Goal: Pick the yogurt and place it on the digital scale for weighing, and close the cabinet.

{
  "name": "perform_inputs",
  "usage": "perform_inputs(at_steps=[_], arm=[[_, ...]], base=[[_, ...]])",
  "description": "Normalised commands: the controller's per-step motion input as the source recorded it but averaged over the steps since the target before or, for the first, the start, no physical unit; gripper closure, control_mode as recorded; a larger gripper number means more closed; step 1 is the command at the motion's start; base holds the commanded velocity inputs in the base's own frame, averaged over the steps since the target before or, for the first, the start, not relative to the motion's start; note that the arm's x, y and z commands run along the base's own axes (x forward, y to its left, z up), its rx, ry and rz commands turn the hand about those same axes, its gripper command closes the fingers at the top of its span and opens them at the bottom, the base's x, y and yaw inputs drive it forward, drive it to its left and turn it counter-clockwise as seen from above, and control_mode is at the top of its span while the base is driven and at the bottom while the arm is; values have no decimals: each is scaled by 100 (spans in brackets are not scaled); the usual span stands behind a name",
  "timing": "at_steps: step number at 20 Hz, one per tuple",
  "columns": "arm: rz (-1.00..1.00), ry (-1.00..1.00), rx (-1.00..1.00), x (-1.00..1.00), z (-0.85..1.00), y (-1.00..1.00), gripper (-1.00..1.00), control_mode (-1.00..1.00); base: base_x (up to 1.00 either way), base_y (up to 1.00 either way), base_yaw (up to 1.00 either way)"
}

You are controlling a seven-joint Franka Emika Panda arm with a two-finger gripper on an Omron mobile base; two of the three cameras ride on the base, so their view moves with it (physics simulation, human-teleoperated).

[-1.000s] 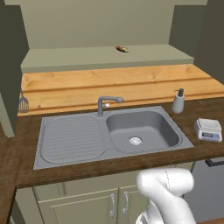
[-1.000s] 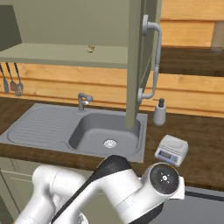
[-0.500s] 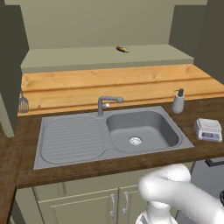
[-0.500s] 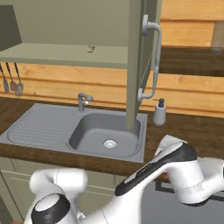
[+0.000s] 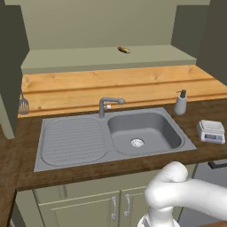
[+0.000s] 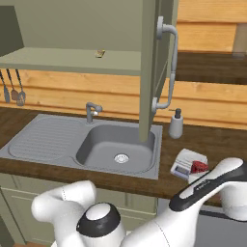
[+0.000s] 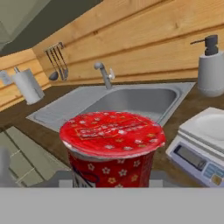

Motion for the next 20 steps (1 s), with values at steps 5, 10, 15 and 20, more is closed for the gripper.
perform_inputs(at_steps=[5,10,15,20], arm=[[4,-27,0,53,-12,0,100,-100],[3,-20,0,71,-21,0,100,-100],[0,-1,0,64,-1,0,100,-100],[0,0,0,33,-1,0,100,-100]], base=[[0,0,0],[0,0,0],[0,0,0],[0,0,0]])
